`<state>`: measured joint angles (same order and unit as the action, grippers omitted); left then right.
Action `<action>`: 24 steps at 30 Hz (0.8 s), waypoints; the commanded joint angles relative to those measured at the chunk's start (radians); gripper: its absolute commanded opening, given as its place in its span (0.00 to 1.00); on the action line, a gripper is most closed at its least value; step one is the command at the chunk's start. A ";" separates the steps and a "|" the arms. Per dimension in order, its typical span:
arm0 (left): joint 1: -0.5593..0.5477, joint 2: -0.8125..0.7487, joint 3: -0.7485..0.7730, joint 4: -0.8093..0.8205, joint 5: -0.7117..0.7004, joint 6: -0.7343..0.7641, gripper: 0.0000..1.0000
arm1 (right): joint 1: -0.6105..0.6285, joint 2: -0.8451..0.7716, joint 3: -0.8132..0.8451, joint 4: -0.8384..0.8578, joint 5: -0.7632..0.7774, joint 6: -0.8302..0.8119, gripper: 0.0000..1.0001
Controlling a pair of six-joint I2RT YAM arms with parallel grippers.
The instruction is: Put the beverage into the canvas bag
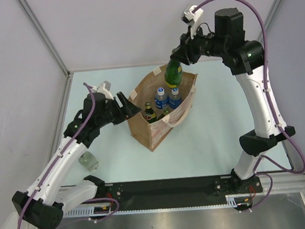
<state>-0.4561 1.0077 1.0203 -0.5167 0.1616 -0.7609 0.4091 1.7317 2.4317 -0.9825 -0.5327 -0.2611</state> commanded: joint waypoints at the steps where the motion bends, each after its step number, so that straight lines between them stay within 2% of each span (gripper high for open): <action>1: -0.006 0.015 0.031 0.006 0.015 0.026 0.69 | 0.066 -0.024 0.043 0.142 -0.046 0.019 0.00; 2: -0.006 0.017 0.024 -0.005 0.013 0.032 0.60 | 0.077 -0.023 0.041 0.140 -0.049 0.023 0.00; 4: -0.006 0.019 0.017 -0.016 0.010 0.044 0.53 | 0.105 -0.012 0.036 0.140 -0.062 0.031 0.00; 5: -0.006 0.016 0.015 -0.023 0.012 0.049 0.42 | 0.114 -0.008 0.033 0.142 -0.062 0.034 0.00; 6: -0.006 0.017 0.012 -0.025 0.010 0.057 0.37 | 0.123 0.003 0.033 0.142 -0.072 0.039 0.00; 7: -0.006 0.016 0.011 -0.031 0.010 0.060 0.26 | 0.138 0.008 0.032 0.140 -0.075 0.045 0.00; 9: -0.004 0.011 0.011 -0.043 0.004 0.072 0.12 | 0.158 0.023 0.027 0.142 -0.082 0.048 0.00; 10: -0.004 0.009 0.011 -0.046 0.001 0.074 0.00 | 0.177 0.028 0.024 0.142 -0.087 0.052 0.00; 24: 0.022 -0.050 0.026 -0.098 -0.002 0.120 0.00 | 0.326 0.161 0.040 0.168 -0.108 0.086 0.00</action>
<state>-0.4461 0.9977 1.0203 -0.6071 0.1589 -0.6739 0.6987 1.9022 2.4248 -0.9653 -0.5957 -0.2085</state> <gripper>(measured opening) 0.012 0.360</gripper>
